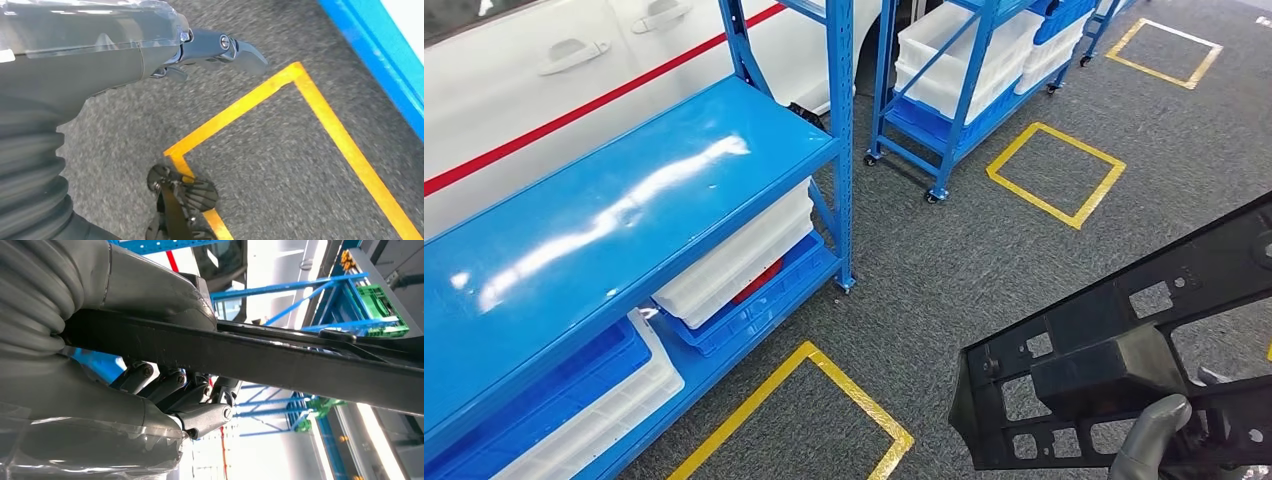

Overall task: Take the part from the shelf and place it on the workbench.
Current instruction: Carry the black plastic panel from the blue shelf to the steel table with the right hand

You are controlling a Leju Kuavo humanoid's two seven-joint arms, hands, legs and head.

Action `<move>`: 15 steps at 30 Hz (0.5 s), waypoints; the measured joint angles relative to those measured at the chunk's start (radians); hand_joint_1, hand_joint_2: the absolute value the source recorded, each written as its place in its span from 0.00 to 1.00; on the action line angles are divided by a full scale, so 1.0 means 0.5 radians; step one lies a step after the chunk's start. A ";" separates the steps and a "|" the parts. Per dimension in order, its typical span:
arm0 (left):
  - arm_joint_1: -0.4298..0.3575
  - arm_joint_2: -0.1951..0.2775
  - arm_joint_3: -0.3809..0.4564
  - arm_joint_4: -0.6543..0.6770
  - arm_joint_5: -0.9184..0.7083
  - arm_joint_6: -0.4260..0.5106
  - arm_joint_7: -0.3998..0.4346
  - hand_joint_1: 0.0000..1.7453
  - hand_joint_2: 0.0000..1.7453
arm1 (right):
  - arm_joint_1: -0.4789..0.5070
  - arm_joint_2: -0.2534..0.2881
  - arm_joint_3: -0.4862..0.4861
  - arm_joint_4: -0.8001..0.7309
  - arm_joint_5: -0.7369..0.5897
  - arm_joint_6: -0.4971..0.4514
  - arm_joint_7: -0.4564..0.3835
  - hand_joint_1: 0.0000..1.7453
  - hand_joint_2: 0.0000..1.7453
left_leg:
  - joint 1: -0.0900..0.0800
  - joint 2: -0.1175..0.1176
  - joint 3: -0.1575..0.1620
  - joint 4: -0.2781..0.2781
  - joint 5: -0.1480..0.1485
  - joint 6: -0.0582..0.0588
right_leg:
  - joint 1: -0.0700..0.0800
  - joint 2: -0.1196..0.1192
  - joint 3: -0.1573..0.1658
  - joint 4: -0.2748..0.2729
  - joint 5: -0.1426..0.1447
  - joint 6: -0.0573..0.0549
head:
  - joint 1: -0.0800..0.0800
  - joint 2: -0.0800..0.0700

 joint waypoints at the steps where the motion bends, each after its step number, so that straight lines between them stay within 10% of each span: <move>1: -0.001 -0.001 0.000 0.000 -0.003 0.001 0.002 0.00 1.00 | 0.000 0.000 0.000 -0.003 -0.003 -0.004 0.000 1.00 1.00 | 0.003 0.033 0.006 -0.015 0.011 0.012 | 0.005 -0.061 -0.031 0.061 -0.040 0.006 | 0.004 0.000; 3: 0.004 -0.002 0.000 0.000 -0.007 0.001 0.006 0.00 1.00 | -0.004 -0.001 0.000 -0.006 -0.005 -0.012 0.000 1.00 1.00 | 0.001 0.100 0.007 -0.027 0.018 0.027 | 0.007 -0.195 -0.142 0.288 -0.169 0.016 | 0.012 0.000; 6: 0.009 -0.002 0.001 0.001 -0.008 0.001 0.010 0.00 1.00 | -0.001 -0.001 0.000 -0.006 -0.007 -0.017 0.000 1.00 1.00 | -0.004 0.201 0.002 -0.023 0.012 0.026 | -0.009 -0.248 -0.240 0.504 -0.235 0.035 | 0.012 0.000; 11: 0.001 -0.006 0.000 0.003 -0.033 -0.004 0.012 0.00 1.00 | 0.000 -0.001 -0.001 -0.008 -0.009 -0.025 0.000 1.00 1.00 | -0.013 0.316 0.017 -0.003 -0.022 -0.019 | -0.005 -0.385 0.062 -0.010 -0.034 0.014 | 0.010 0.000; 15: -0.015 -0.006 0.000 0.003 -0.049 -0.004 0.006 0.00 1.00 | 0.013 -0.002 -0.001 -0.021 -0.018 -0.033 -0.002 1.00 1.00 | -0.007 0.336 0.039 0.011 -0.051 -0.066 | 0.002 -0.321 0.061 -0.042 -0.023 -0.041 | 0.007 0.000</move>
